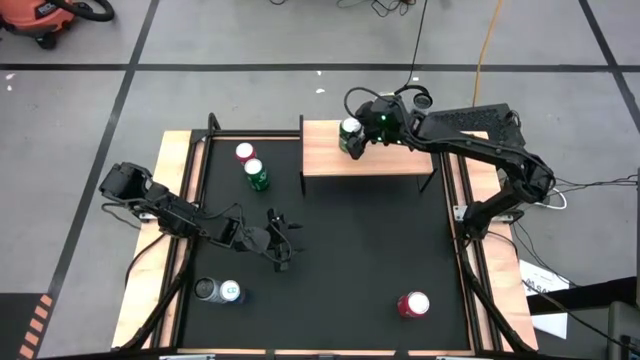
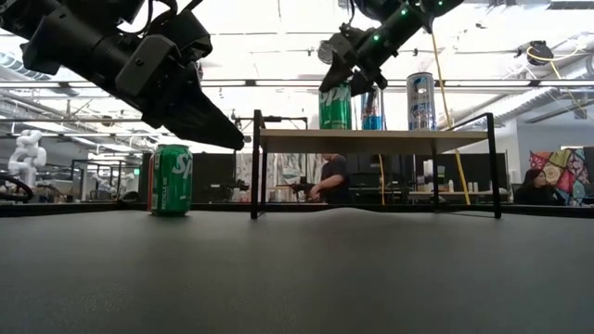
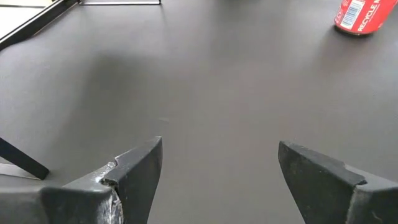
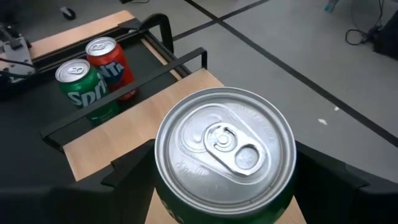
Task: Place canned beverage on shelf
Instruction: Put the bottom green soda can on the shelf
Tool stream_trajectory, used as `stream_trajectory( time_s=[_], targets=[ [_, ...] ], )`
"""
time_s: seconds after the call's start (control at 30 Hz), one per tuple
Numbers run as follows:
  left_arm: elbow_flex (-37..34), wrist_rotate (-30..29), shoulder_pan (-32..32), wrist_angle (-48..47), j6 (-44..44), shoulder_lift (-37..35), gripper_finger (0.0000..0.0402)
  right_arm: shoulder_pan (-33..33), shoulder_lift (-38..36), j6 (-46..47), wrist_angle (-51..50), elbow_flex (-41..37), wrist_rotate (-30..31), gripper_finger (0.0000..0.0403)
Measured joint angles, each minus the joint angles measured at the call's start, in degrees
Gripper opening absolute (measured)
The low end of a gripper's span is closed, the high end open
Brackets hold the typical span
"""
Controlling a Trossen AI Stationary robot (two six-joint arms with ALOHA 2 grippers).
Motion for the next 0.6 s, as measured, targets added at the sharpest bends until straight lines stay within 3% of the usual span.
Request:
stream_trajectory(
  time_s=[0.37,0.6],
  targets=[
    [0.0,0.0,0.0,0.0,-0.5,0.0,0.0315,1.7,0.2,2.1,0.5,0.0,2.1,0.0298],
    [0.0,0.0,0.0,-0.4,-1.5,0.0,0.0315,1.7,-0.2,2.5,0.4,-0.1,2.3,0.0336]
  ],
)
